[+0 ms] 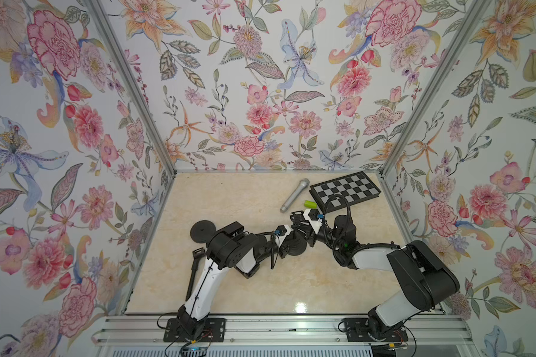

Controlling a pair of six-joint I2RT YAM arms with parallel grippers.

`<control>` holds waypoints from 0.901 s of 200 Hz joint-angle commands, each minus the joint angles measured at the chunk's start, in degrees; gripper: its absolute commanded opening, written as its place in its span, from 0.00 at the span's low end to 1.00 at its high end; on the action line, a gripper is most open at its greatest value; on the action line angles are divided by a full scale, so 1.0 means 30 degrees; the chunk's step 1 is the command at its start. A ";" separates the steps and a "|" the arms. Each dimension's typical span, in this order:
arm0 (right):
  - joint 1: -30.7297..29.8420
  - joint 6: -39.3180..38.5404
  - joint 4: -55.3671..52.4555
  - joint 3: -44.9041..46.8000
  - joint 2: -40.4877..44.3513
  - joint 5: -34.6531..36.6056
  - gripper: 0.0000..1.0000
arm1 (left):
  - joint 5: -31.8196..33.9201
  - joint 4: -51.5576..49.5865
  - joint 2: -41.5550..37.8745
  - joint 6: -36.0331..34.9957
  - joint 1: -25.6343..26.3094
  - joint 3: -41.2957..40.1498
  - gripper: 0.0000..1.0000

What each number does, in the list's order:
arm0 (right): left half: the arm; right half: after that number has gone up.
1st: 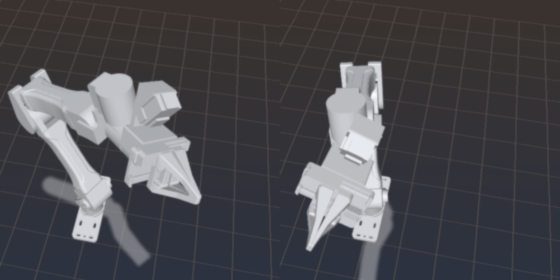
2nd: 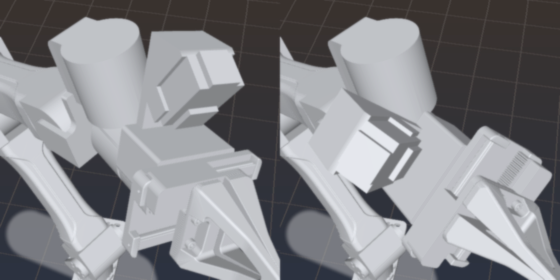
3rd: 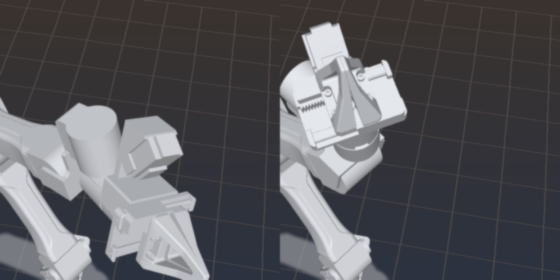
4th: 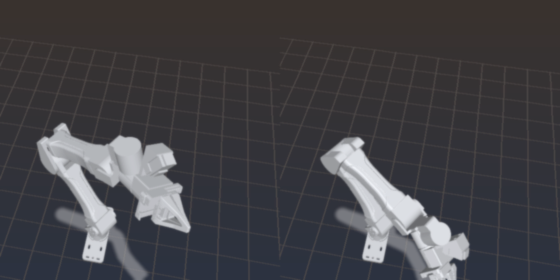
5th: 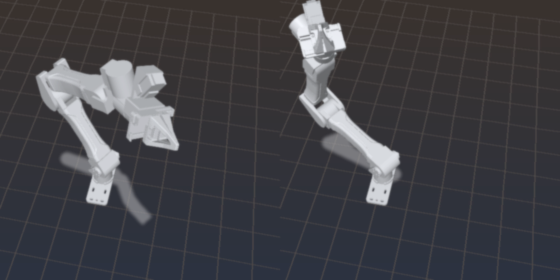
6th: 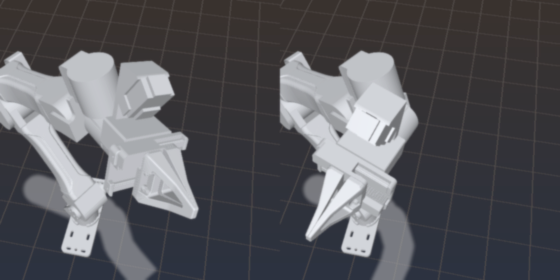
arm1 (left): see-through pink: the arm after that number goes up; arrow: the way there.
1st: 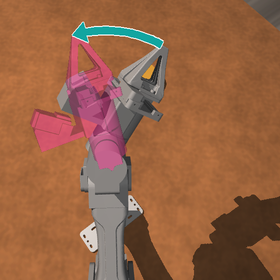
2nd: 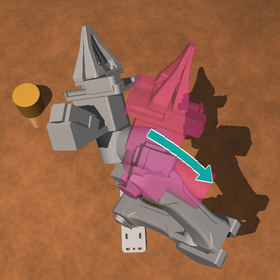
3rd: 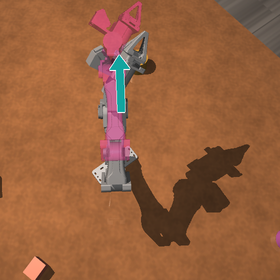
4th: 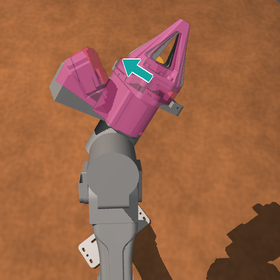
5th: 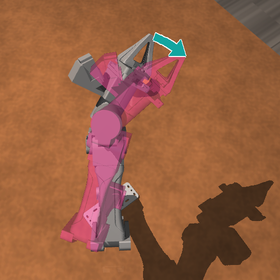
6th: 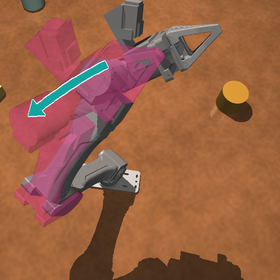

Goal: Assemble a microphone stand
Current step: Screw the microphone stand pole into the microphone stand base.

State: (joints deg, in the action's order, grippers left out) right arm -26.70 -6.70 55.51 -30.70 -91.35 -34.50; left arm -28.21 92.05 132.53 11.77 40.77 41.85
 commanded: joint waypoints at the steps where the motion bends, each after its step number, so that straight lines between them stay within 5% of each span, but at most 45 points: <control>1: -0.0193 0.1549 0.0699 0.0523 -0.0255 0.2719 0.08 | 0.0958 0.4472 0.2119 -0.0555 -0.0092 -0.0587 0.35; 6: -0.0343 0.2290 0.0851 0.0837 -0.0227 0.4045 0.00 | 0.1124 0.4473 0.2169 -0.0471 -0.0114 -0.0615 0.35; 22: -0.1648 0.4484 0.1293 0.1874 0.0127 0.8663 0.00 | 0.1528 0.4473 0.1983 -0.0342 -0.0124 -0.0741 0.35; 52: -0.7100 0.5755 0.1427 0.2939 0.0102 1.8552 0.00 | 0.2165 0.4473 0.2181 -0.0106 -0.0199 -0.0681 0.35; 78: -0.8801 0.6580 0.1906 0.3114 -0.0813 2.0591 0.00 | 0.2185 0.4473 0.2143 -0.0113 -0.0232 -0.0718 0.35; 102: -0.8341 0.6191 0.1918 0.3313 -0.0342 1.8941 0.01 | 0.2194 0.4456 0.2182 -0.0201 -0.0232 -0.0794 0.34; 117: -0.7455 0.5146 0.1858 0.3213 0.0024 1.5887 0.28 | 0.2006 0.4472 0.2446 -0.0319 -0.0232 -0.0725 0.34; 133: -0.6236 0.3536 0.1675 0.3083 0.0443 1.1407 0.42 | 0.1636 0.4469 0.2660 -0.0213 -0.0329 -0.0637 0.33; 162: -0.3319 0.1315 0.1090 0.2944 0.1454 0.2998 0.47 | 0.1171 0.4473 0.2411 -0.0440 -0.0433 -0.0640 0.33; 180: -0.1588 -0.0251 -0.2708 0.1651 0.2175 -0.0586 0.47 | 0.1040 0.4472 0.2239 -0.0549 -0.0452 -0.0803 0.33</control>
State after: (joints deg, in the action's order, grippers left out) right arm -36.49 0.23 58.50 -21.91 -88.60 -12.67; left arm -27.57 92.16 132.73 11.99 40.51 41.82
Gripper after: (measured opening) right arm 0.470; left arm 0.331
